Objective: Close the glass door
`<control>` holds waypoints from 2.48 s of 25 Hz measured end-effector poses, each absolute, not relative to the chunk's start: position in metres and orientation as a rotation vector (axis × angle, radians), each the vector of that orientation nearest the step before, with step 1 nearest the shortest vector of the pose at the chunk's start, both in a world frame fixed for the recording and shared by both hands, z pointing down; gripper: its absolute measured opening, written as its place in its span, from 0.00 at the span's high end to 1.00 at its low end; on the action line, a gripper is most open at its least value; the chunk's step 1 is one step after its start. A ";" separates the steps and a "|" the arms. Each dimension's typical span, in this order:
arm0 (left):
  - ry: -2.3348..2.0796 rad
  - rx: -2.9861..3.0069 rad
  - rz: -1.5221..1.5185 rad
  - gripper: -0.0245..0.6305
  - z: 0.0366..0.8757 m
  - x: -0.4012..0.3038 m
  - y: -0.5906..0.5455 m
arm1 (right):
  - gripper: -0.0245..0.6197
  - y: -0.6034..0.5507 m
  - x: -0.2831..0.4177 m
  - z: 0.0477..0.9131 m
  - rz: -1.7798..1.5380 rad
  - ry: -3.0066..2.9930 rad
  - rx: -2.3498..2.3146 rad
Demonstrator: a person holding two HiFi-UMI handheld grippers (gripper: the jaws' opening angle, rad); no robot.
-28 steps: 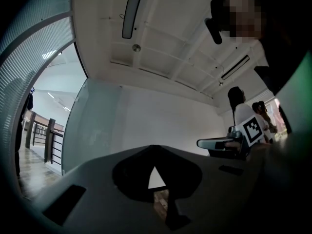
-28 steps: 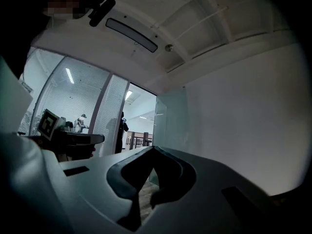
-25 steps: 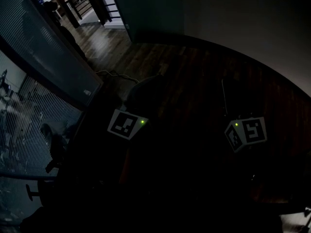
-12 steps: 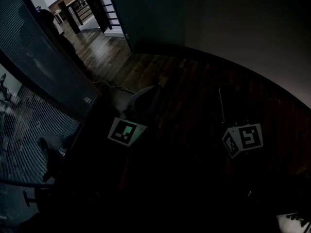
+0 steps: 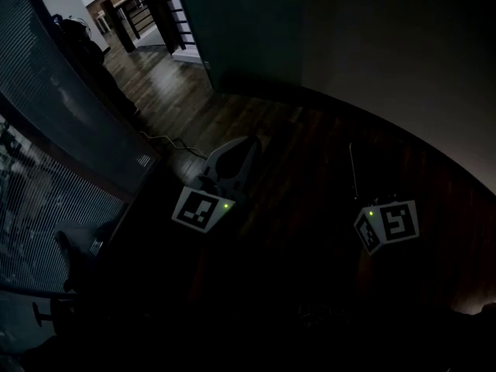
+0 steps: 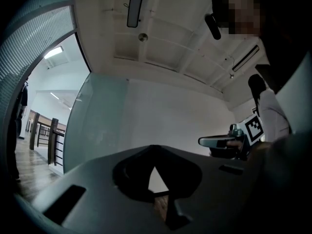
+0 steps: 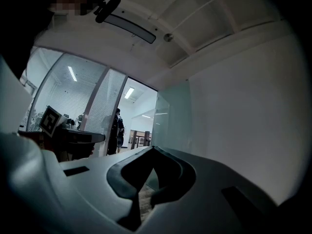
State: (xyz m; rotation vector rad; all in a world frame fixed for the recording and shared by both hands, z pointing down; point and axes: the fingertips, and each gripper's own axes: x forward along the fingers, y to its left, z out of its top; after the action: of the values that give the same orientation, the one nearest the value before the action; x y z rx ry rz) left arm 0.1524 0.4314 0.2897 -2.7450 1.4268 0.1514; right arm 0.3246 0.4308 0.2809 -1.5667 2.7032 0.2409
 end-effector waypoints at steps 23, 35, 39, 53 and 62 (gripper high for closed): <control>1.340 -2.788 0.181 0.96 0.278 0.133 0.229 | 0.97 0.242 0.306 0.284 0.156 2.648 -1.703; 1.309 -2.810 0.200 0.96 0.282 0.118 0.172 | 0.97 0.186 0.293 0.282 0.143 2.610 -1.743; 1.323 -2.817 0.186 0.96 0.288 0.115 0.156 | 0.97 0.170 0.293 0.287 0.125 2.605 -1.747; 1.391 -2.808 0.139 0.96 0.301 0.116 0.063 | 0.97 0.067 0.306 0.300 0.086 2.619 -1.744; 1.396 -2.767 0.117 0.96 0.287 0.141 -0.029 | 0.97 -0.034 0.323 0.293 0.110 2.657 -1.685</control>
State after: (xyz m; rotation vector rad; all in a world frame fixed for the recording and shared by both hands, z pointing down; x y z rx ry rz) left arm 0.1410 -0.0292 0.2874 -2.7671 1.3964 0.1169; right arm 0.3228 -0.0345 0.2925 -1.6845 2.6570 0.1102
